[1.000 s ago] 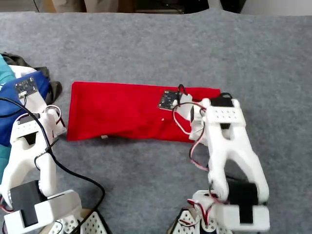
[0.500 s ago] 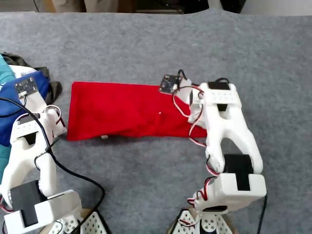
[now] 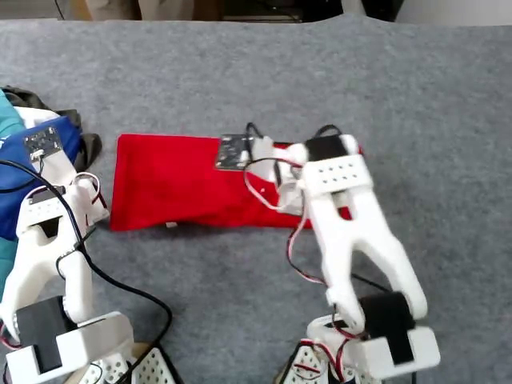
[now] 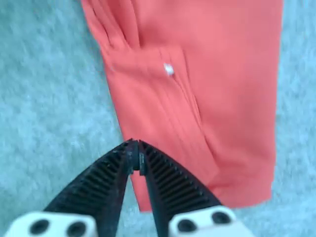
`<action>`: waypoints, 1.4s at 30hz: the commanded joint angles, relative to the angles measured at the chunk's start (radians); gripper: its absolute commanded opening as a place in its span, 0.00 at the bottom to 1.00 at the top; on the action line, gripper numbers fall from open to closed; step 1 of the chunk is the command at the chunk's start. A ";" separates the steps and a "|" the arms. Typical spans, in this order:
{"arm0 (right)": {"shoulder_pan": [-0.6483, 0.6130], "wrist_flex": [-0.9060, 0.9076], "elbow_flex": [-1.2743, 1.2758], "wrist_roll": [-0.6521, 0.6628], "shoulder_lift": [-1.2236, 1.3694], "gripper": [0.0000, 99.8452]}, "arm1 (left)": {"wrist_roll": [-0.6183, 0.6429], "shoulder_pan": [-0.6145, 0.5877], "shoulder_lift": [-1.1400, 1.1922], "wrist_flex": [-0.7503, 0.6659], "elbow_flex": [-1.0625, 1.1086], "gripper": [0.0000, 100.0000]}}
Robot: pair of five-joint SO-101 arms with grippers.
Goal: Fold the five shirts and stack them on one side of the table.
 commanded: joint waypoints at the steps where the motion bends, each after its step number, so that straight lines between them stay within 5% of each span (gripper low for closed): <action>1: -0.061 -0.075 -0.085 -0.054 0.111 0.00 | -0.008 0.003 -0.005 0.003 -0.029 0.02; 15: -0.107 -0.066 -0.478 -0.133 0.664 0.00 | -0.008 0.003 -0.005 0.006 -0.029 0.02; 19: -0.113 -0.032 -0.489 -0.155 0.605 0.00 | -0.008 0.003 -0.005 0.008 -0.029 0.02; 24: -0.105 0.219 -0.576 -0.186 0.259 0.00 | -0.003 0.000 -0.005 0.020 -0.037 0.02; 30: 0.039 0.341 -0.541 -0.187 0.016 0.00 | 0.008 0.063 0.013 0.322 -0.249 0.14; 36: 0.252 0.161 -0.357 -0.215 0.008 0.00 | -0.025 0.149 0.085 0.468 -0.451 0.16; 42: 0.314 -0.091 -0.165 -0.304 0.008 0.00 | -0.149 0.144 0.306 0.468 -0.628 0.17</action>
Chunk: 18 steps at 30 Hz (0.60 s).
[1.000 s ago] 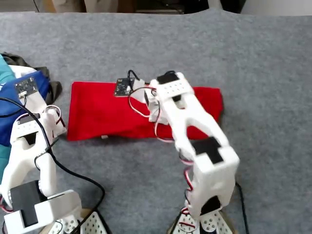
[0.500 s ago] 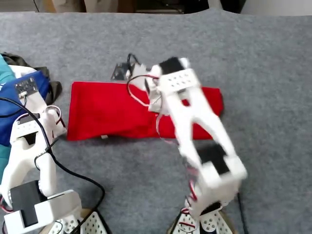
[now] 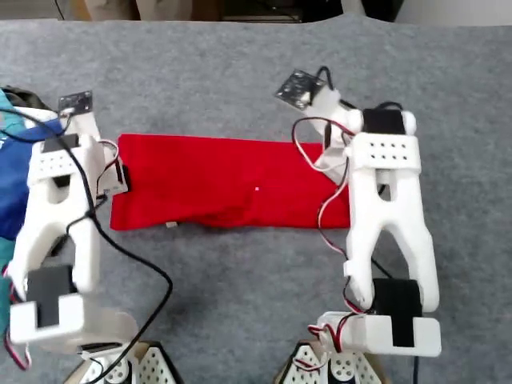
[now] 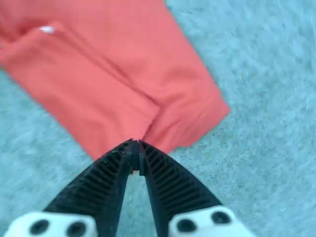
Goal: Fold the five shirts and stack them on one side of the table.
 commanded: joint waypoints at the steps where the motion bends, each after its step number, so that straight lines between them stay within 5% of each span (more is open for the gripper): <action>1: 0.025 -0.175 0.090 -0.103 -0.050 0.00 | -0.051 -0.011 0.117 0.009 -0.169 0.17; 7: 0.068 -0.523 0.266 -0.400 -0.050 0.00 | -0.052 -0.038 0.360 0.018 -0.397 0.16; 18: 0.097 -0.671 0.351 -0.390 -0.051 0.00 | -0.058 -0.057 0.461 0.051 -0.520 0.16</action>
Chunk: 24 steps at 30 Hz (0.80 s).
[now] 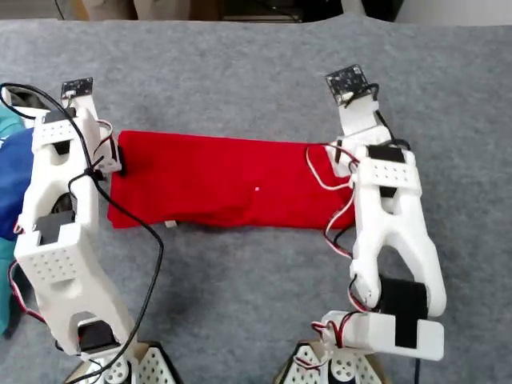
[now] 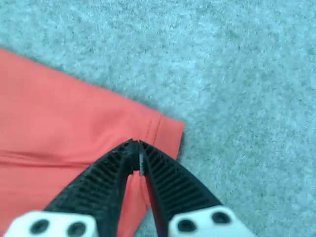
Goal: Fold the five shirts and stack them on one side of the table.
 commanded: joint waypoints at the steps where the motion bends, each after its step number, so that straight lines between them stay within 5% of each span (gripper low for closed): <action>1: 0.012 -0.029 -0.002 0.009 -0.051 0.00 | -0.012 -0.020 -0.010 0.009 -0.046 0.16; 11: 0.012 -0.031 -0.002 0.011 -0.051 0.00 | -0.012 0.017 -0.007 0.011 0.072 0.07; 24: 0.013 -0.025 -0.002 0.031 -0.051 0.00 | -0.012 0.025 -0.013 0.061 0.094 0.08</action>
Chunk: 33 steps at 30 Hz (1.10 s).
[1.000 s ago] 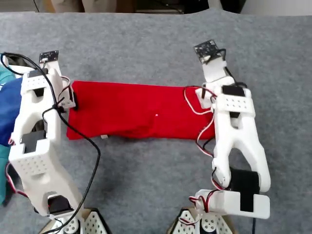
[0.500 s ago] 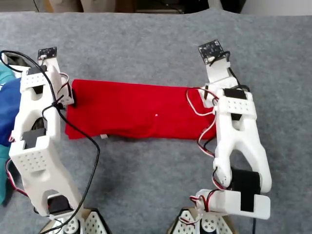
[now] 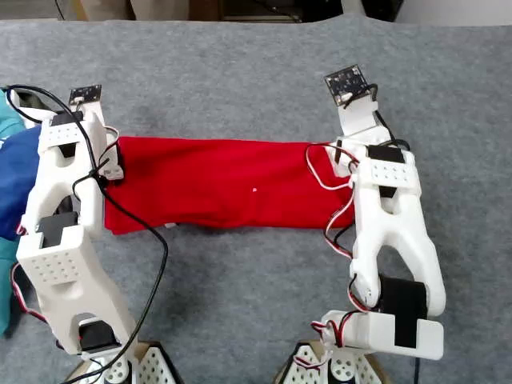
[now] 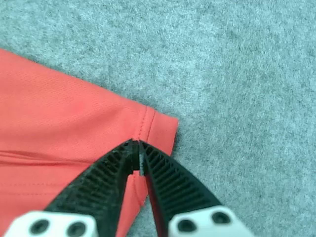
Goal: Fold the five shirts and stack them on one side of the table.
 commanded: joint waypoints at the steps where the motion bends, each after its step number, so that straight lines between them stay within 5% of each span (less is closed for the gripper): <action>1: 0.012 -0.017 -0.002 0.020 -0.051 0.00 | -0.008 0.005 -0.007 0.043 0.021 0.11; 5: 0.012 -0.017 -0.002 0.020 -0.051 0.00 | 0.055 -0.003 -0.007 0.071 0.011 0.23; 15: 0.012 -0.017 -0.002 0.020 -0.051 0.00 | 0.029 0.008 -0.004 0.068 0.006 0.22; 24: 0.012 -0.017 -0.002 0.020 -0.051 0.00 | 0.037 0.068 0.012 0.068 0.017 0.05; 33: 0.012 -0.017 -0.002 0.020 -0.051 0.00 | 0.038 0.086 0.056 0.072 -0.003 0.02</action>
